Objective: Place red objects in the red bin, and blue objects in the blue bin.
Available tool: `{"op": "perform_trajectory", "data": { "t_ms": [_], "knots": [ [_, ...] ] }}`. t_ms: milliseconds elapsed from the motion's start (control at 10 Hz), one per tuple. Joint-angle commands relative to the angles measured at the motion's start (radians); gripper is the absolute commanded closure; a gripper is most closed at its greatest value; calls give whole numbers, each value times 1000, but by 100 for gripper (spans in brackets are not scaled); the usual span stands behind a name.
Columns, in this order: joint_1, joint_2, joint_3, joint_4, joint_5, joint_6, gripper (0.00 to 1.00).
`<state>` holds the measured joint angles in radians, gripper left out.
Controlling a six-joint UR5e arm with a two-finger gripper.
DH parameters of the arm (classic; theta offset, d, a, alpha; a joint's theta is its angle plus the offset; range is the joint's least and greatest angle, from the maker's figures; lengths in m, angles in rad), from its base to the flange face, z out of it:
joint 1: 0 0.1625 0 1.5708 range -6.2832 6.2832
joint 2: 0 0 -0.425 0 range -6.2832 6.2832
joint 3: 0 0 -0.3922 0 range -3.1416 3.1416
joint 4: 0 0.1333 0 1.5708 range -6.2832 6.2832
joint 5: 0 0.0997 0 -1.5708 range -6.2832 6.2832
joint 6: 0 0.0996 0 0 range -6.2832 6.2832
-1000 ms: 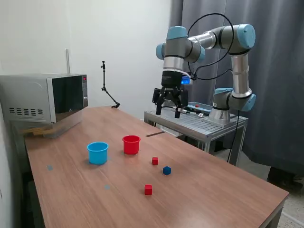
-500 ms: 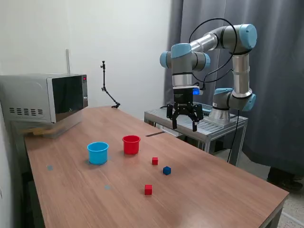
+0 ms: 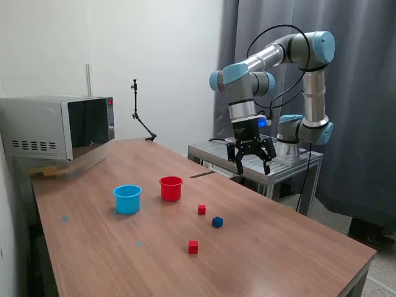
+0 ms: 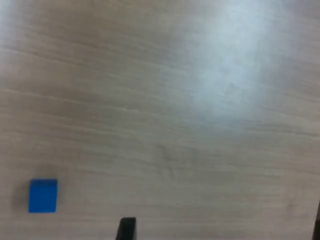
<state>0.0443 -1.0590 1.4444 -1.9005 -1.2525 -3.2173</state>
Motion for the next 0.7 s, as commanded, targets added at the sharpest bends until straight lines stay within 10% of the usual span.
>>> {"op": "perform_trajectory", "data": {
  "t_ms": [0, 600],
  "knots": [
    [-12, 17, -4, 31, 8, 1, 0],
    [-35, 93, -7, -9, -38, -103, 0]
  ]
}}
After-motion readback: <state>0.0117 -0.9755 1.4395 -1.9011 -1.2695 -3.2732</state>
